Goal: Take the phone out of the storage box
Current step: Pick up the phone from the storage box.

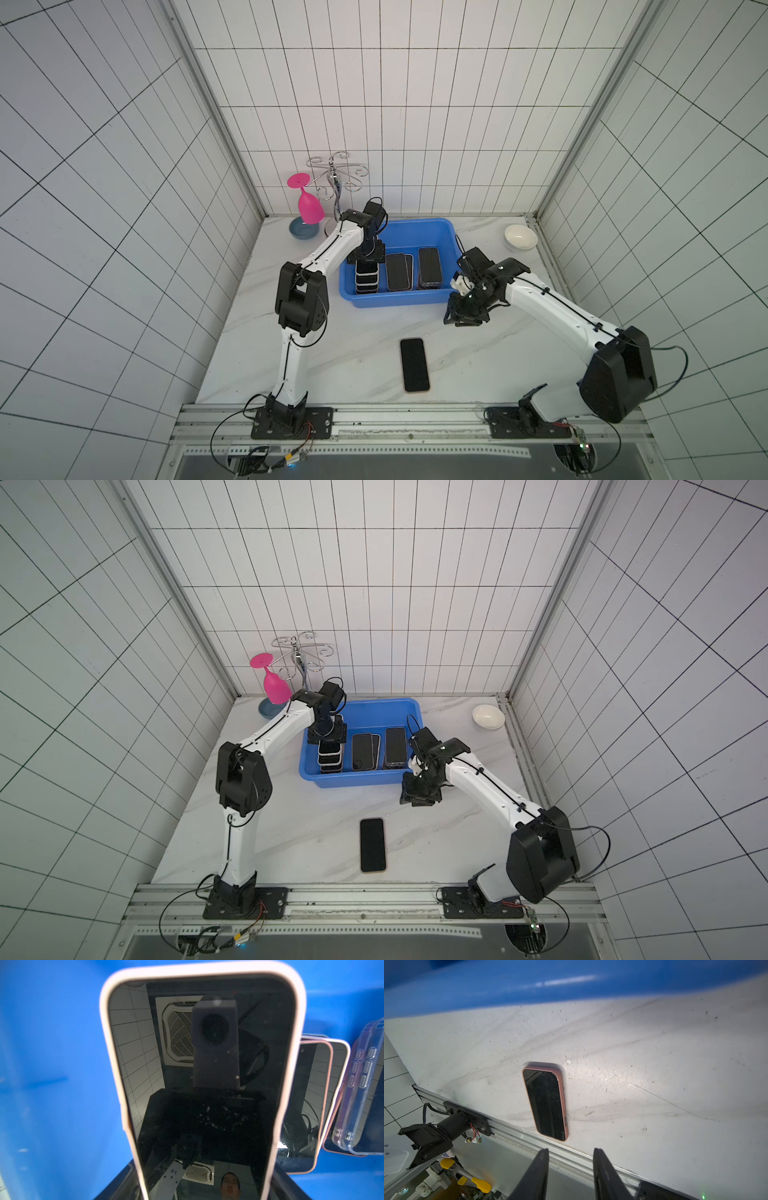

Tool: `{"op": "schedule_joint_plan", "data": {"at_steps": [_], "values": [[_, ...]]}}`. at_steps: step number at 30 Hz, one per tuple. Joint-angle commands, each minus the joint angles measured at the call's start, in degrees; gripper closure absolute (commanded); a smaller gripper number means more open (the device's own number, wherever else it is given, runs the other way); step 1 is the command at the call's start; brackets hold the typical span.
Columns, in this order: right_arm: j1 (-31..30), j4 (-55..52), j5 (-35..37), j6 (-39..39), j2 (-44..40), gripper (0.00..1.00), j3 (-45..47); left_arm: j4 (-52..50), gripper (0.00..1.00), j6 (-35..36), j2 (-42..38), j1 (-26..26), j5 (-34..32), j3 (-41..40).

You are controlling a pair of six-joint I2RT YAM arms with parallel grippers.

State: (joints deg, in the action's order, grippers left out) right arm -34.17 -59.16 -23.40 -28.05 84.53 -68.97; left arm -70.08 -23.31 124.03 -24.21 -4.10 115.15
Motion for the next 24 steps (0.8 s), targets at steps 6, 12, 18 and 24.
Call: {"op": "schedule_joint_plan", "data": {"at_steps": [6,12,18,24], "values": [[1.6,-3.0,-1.7,3.8,2.5,0.62,-4.0,1.4,0.25,0.8,-0.9,0.3,0.5,2.2],[1.9,-2.9,-1.5,3.8,1.9,0.63,-2.2,2.3,0.25,0.0,2.2,0.2,1.0,2.0],[4.3,-2.3,-2.2,3.6,0.2,0.65,-1.7,1.8,0.28,0.3,0.2,-0.6,2.2,1.9],[15.3,5.8,-18.6,-0.2,3.0,0.62,-9.6,0.6,0.31,3.0,-7.1,-4.0,7.7,-1.2]]}}
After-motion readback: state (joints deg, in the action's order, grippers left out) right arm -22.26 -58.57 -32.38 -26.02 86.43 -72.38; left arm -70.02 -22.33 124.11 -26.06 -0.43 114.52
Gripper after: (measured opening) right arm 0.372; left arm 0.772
